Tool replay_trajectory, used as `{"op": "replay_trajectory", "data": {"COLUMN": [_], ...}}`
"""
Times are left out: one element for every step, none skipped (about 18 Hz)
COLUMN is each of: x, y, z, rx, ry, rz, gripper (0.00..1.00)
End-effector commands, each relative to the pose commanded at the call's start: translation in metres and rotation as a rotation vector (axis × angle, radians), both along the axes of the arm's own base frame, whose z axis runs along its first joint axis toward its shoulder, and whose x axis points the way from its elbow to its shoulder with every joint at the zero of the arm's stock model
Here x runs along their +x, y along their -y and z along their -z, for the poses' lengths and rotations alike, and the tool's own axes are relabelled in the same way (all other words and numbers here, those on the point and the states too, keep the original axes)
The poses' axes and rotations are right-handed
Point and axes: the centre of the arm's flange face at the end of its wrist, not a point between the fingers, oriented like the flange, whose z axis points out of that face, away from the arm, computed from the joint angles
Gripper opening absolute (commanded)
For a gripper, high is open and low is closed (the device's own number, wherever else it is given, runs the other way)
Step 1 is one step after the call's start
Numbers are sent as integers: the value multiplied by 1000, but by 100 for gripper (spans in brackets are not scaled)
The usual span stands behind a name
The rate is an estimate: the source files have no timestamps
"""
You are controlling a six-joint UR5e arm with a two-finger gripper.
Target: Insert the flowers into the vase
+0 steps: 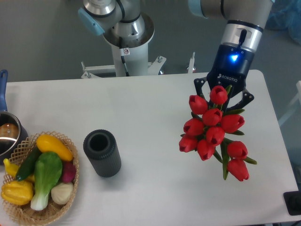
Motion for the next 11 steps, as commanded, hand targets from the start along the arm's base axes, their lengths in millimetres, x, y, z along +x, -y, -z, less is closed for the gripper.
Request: {"op": "replay_trajectory", "data": {"x": [2,2,1,1,1,1,1,1,2,3,5], "y": [0,0,1,1,1,1,0,0,-1,-2,-5], "z": [3,3,2,0,-1,-1,0,0,-1,-1,-2], "rx": [-2,-2,-1,1,3,3,3,3,4,4,11], "ry": [1,-1,-1,0,-1,-1,1,1,1,1,0], "rz": [4,5,1,-1,0,0,1,1,3,6,16], "gripper": [26,26,26,26,26,26,26,26,26,26,26]}}
